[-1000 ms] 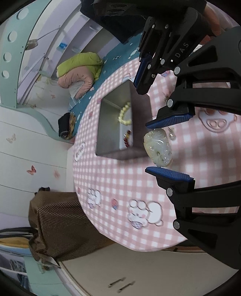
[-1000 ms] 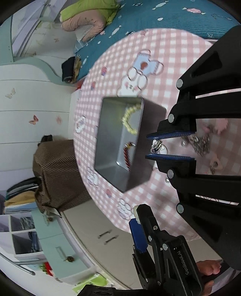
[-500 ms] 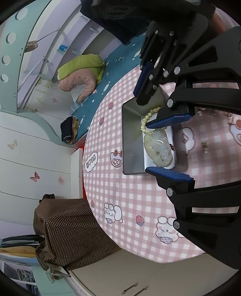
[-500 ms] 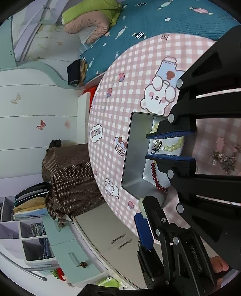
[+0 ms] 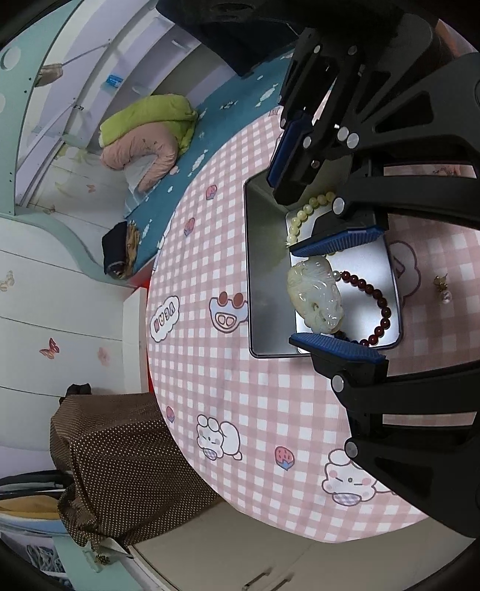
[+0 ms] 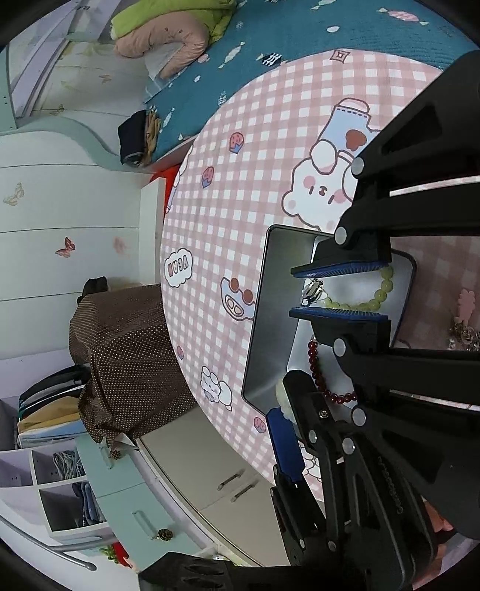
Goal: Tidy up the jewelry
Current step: 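Lower the jade pendant into the box with the left tool while the right tool drops the earring in, then open the left tool over the box and withdraw both tools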
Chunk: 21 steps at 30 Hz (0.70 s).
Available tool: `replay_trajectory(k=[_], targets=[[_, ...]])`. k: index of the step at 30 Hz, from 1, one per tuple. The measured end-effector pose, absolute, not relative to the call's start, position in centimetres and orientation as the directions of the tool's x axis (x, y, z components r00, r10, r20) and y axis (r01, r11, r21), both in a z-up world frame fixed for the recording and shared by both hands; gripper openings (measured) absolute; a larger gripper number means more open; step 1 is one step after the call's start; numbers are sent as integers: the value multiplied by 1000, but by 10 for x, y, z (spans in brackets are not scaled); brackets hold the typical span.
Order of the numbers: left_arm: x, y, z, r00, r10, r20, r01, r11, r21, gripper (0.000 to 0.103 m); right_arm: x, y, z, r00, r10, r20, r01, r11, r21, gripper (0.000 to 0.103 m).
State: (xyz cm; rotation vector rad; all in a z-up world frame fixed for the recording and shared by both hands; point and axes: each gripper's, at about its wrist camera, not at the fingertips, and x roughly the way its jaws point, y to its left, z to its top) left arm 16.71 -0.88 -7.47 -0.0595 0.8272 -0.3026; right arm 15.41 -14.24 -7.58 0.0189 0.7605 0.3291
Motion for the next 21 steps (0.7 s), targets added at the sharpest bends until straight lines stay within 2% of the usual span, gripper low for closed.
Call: replay_trajectory(k=[5, 8, 15, 17, 21], targets=[[168, -11, -76, 639, -278, -717, 242, 958, -156, 43, 157, -151, -74, 667, 324, -671, -287, 943, 171, 17], [168, -12, -76, 640, -270, -720, 237, 960, -149, 43, 157, -158, -72, 659, 339, -671, -269, 940, 211, 26], [170, -17, -77, 638, -258, -725, 237, 962, -135, 43, 151, -179, -63, 700, 298, -649, -206, 954, 217, 34], [171, -20, -78, 636, -254, -729, 240, 963, -126, 43, 151, -184, -63, 707, 280, -650, -185, 960, 212, 43], [173, -25, -82, 618, -249, -746, 241, 963, -121, 44, 150, -193, -65, 710, 266, -651, -163, 963, 216, 46]])
